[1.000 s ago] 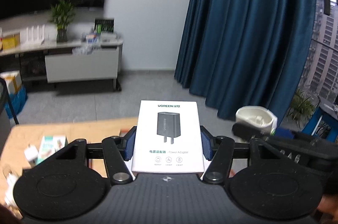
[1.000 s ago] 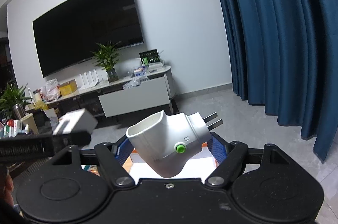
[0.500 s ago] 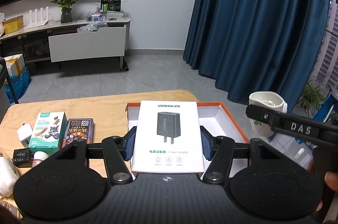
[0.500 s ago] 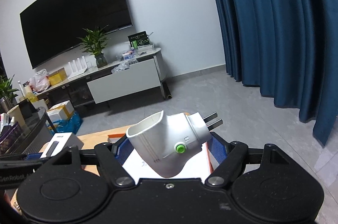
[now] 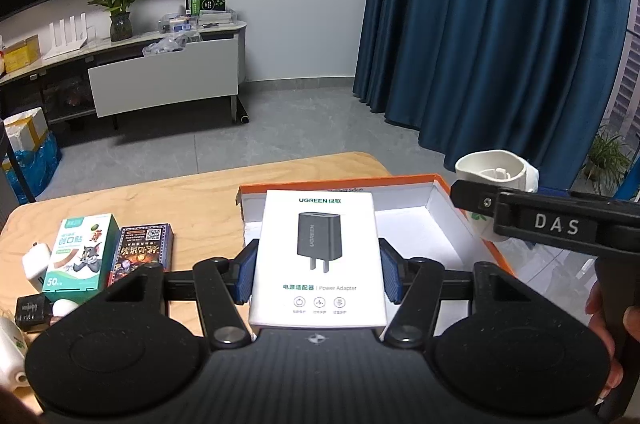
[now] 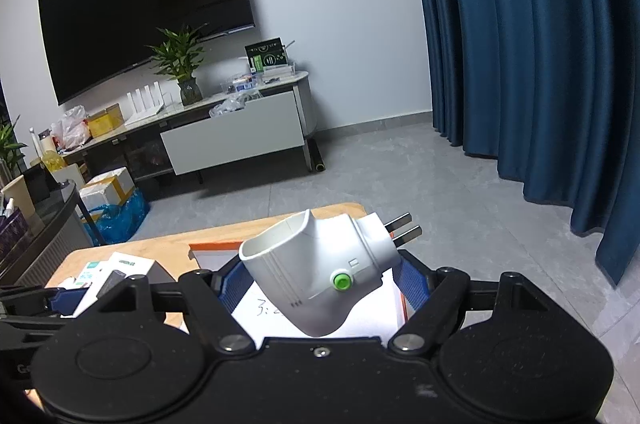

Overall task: Organize rigid objects
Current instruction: 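Carry the box in left tool while right tool carries the plug toward the orange-rimmed box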

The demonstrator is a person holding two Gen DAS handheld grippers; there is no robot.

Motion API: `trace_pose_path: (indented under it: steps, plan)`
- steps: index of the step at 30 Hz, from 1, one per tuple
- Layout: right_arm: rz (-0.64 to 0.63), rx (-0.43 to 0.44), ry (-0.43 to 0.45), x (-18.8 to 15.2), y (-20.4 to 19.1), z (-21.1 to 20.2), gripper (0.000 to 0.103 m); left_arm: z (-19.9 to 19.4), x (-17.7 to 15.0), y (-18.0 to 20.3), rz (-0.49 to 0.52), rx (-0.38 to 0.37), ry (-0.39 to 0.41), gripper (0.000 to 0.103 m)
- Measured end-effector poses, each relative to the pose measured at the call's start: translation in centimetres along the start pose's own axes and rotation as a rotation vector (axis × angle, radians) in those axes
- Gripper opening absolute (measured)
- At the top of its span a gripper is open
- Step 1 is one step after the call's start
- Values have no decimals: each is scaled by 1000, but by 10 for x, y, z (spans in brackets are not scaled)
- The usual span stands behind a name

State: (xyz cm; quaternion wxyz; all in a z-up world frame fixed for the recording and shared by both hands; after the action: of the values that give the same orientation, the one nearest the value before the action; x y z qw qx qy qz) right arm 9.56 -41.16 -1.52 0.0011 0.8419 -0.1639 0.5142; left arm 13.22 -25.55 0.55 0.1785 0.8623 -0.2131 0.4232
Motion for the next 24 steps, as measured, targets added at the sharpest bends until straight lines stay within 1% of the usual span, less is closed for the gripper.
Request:
trace_pose_path:
  steps: [8,13,19,24]
  plan:
    - [-21,-3,-16,2,-4,6,91,1,3,3,3,0,-28,60]
    - [-12,-2,-29,2,-4,10,91,1,8,4,6,4,-53,60]
    - [-23,-9,-32,3,-3,12,91,5,10,4,31,15,-64,60]
    - [-41,-11,-37,2,-4,16,91,9,7,2,24,22,-63,60]
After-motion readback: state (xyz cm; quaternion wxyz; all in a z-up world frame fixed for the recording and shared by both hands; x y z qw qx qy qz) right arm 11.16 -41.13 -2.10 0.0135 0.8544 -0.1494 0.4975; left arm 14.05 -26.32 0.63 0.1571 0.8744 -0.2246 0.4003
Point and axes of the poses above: each gripper's, at about its wrist camera, not at the fingertips, and z roughly the way its jaws point, y to its right, x to its top, the point moved 3 cm from there along z, roughly the way its jaws point, and after that the axes turned 5 degrees about -x, right-handed, at the moved point
